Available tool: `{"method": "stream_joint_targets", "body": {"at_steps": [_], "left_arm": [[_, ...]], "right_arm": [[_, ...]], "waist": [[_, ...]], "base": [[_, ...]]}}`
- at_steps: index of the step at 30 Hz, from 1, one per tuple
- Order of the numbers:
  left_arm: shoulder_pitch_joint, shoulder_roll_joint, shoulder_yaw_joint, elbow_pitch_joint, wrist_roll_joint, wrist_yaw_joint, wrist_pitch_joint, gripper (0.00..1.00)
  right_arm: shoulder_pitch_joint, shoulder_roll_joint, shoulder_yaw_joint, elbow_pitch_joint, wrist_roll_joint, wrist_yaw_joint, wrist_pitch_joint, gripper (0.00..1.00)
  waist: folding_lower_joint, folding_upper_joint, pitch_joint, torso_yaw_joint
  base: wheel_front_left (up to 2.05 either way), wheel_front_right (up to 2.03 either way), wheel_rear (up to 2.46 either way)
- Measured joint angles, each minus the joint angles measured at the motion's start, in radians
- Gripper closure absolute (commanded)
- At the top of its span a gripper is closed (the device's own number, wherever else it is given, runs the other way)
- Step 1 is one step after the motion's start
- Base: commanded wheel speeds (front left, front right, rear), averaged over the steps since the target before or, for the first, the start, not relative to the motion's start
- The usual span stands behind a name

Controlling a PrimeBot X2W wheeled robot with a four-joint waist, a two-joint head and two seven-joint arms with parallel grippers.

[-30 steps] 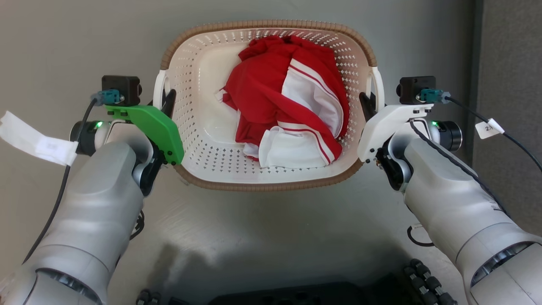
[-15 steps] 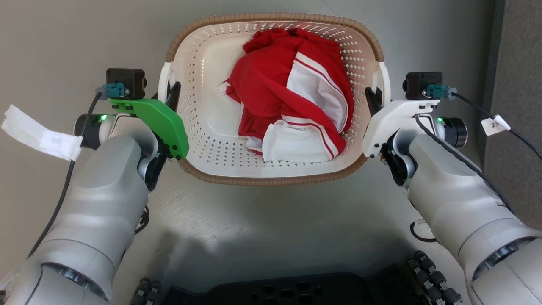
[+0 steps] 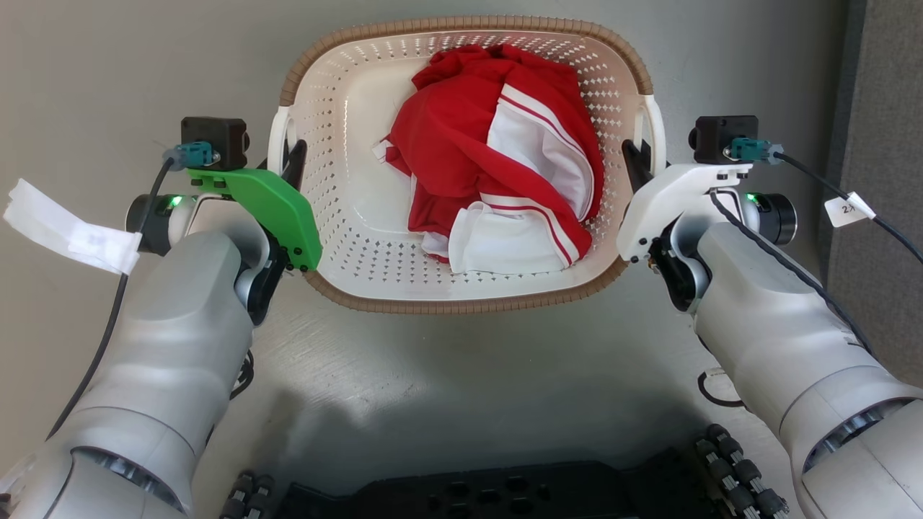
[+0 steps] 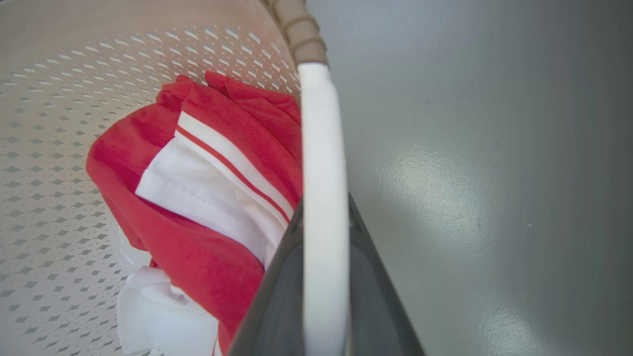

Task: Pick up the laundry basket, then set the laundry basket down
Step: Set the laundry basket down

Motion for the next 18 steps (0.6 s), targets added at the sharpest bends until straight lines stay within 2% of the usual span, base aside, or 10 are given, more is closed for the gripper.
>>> {"method": "stream_joint_targets", "body": {"at_steps": [5, 7, 8, 9, 10, 18], "left_arm": [[0.0, 0.002, -0.011, -0.012, -0.002, 0.0, 0.0, 1.0], [0.0, 0.001, -0.017, -0.022, -0.024, 0.0, 0.009, 1.0], [0.0, 0.001, -0.021, -0.029, -0.025, 0.0, 0.013, 0.71], [0.0, 0.001, -0.021, -0.035, -0.027, 0.0, 0.013, 0.19], [0.0, 0.002, -0.021, -0.043, -0.031, 0.0, 0.013, 0.0], [0.0, 0.025, -0.021, -0.048, -0.052, 0.0, 0.004, 0.0]], "right_arm": [[0.0, 0.0, 0.0, 0.004, 0.001, 0.001, -0.001, 1.0], [0.0, -0.001, 0.001, 0.007, 0.001, 0.012, -0.001, 1.0], [0.0, -0.003, 0.003, 0.009, 0.001, 0.018, -0.001, 0.79], [0.0, -0.006, 0.006, 0.011, 0.001, 0.02, -0.001, 0.5], [0.0, -0.009, 0.007, 0.011, 0.0, 0.022, -0.001, 0.0], [0.0, -0.037, 0.008, 0.018, 0.0, 0.051, -0.001, 0.0]], "waist": [[0.0, 0.0, -0.001, 0.001], [0.0001, 0.0, -0.003, 0.001], [0.0001, 0.0, -0.004, 0.001], [0.0, 0.0, -0.004, 0.002], [0.0, 0.0, -0.005, 0.002], [0.0, 0.0, -0.007, 0.01]], "base": [[0.0, 0.0, 0.0], [0.0, 0.0, 0.0], [0.0, 0.0, 0.0], [0.0, 0.0, 0.0], [0.0, 0.0, 0.0], [0.0, 0.0, 0.0]]}}
